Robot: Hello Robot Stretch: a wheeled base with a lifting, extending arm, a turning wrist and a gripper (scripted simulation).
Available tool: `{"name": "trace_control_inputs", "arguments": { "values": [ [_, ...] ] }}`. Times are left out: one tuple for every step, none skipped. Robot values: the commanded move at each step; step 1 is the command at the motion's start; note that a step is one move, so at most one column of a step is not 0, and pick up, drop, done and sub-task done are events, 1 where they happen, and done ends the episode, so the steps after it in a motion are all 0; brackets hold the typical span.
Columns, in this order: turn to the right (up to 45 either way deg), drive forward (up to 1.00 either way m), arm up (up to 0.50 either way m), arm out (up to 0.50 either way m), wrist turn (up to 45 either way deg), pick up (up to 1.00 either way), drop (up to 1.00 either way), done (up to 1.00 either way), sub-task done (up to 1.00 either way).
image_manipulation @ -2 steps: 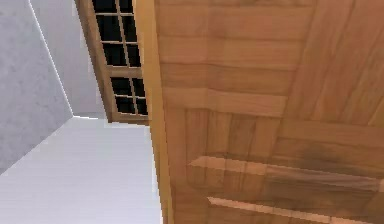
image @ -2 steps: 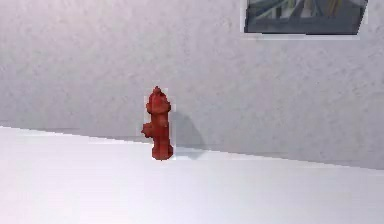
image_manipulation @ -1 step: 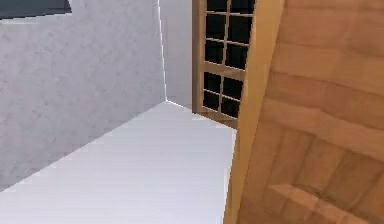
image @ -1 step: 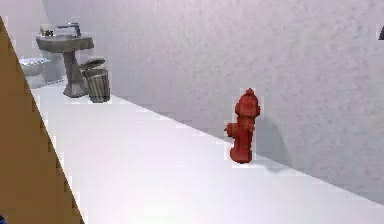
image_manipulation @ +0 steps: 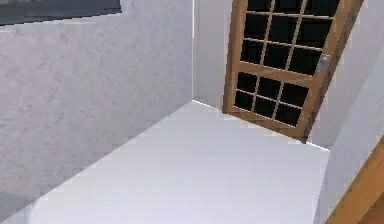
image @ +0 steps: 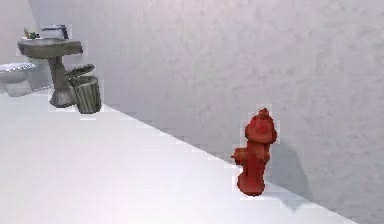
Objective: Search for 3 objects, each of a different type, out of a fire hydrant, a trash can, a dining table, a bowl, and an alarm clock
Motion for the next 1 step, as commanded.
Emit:
{"name": "trace_control_inputs", "arguments": {
  "values": [
    [27.0, 0.00, 0.00, 0.00, 0.0, 0.00, 0.00, 0.00, 0.00]
  ]
}}
